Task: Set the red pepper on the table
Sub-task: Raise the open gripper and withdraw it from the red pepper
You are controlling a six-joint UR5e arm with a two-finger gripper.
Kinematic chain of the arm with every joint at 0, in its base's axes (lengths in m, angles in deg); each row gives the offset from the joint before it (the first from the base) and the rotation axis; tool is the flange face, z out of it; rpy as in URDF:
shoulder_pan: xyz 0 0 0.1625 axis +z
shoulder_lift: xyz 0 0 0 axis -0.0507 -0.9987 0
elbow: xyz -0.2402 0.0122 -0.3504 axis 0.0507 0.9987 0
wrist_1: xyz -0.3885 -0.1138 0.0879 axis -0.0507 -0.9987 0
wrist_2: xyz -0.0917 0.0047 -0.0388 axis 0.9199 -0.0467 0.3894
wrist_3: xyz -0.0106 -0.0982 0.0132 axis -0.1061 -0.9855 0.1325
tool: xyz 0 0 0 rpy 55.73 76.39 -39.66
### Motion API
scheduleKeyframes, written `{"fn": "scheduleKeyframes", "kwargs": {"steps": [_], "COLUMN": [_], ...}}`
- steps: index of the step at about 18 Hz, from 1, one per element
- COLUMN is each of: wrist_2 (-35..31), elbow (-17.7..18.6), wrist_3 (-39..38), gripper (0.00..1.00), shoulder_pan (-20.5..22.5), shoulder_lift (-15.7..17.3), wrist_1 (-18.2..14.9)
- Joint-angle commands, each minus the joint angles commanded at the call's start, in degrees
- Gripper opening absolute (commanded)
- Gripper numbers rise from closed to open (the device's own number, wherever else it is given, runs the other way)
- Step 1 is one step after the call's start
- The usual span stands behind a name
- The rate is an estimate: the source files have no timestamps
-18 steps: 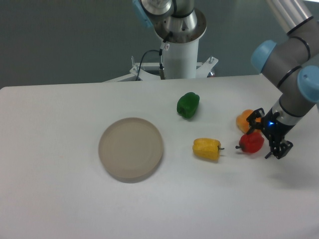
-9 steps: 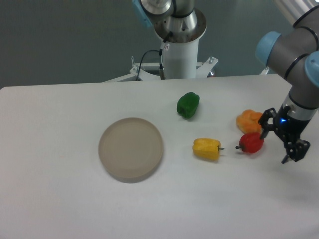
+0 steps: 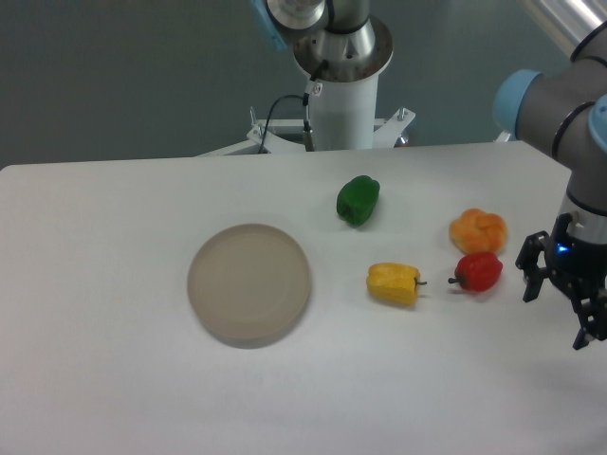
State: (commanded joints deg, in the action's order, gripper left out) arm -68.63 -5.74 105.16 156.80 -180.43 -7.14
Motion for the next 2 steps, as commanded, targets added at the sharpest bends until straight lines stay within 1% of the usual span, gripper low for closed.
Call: {"fn": "scheduleKeyframes", "kwargs": {"steps": [2], "wrist_2": [0.00], "elbow": [0.26], "wrist_3": [0.00], "gripper": [1.00], "shoulder_pan": [-0.35], "shoulder_lift": [0.00], "wrist_1": [0.53]}}
